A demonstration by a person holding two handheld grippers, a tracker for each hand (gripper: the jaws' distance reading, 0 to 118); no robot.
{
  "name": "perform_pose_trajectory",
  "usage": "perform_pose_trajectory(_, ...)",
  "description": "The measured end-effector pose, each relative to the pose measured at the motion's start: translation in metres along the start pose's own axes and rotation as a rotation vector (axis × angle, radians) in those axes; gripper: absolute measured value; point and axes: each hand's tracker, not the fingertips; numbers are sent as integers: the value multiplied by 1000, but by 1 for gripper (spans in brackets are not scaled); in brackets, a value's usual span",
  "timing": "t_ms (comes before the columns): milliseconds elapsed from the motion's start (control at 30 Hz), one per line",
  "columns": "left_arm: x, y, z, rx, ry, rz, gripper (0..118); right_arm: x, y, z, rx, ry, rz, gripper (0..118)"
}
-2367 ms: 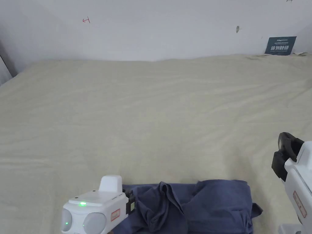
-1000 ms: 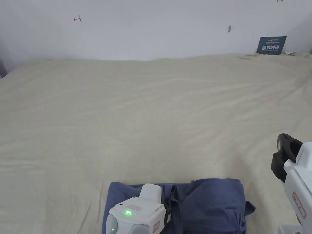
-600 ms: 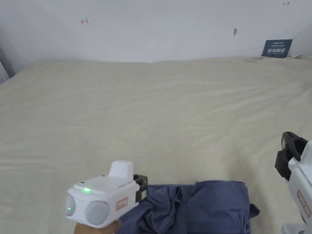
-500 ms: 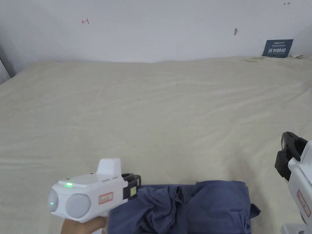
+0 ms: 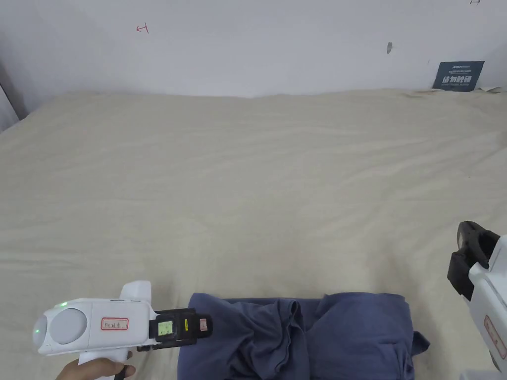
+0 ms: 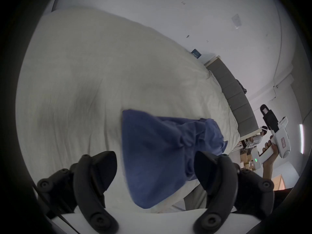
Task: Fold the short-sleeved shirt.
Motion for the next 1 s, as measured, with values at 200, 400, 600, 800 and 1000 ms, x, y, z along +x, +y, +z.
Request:
perform_pose_trajectory(200,-22,1,-19,-45,-27,68,100,-1,-5,-2,-17,0,2,1)
perform_pose_trajectory(400,-23,6,-30,-46,-76,86,91,1,-7,-3,-23,-3,5,1)
perform_pose_trajectory(600,-15,10,-44,-91,-75,40,61,2,-7,-2,-23,-7,5,1)
perform_pose_trajectory(800,-16,9,-43,-90,-44,44,13,4,-7,-2,-28,-9,6,1)
perform_pose_trajectory(1000,8,15,-29,-94,24,-27,5,6,-6,-2,-28,-11,6,1)
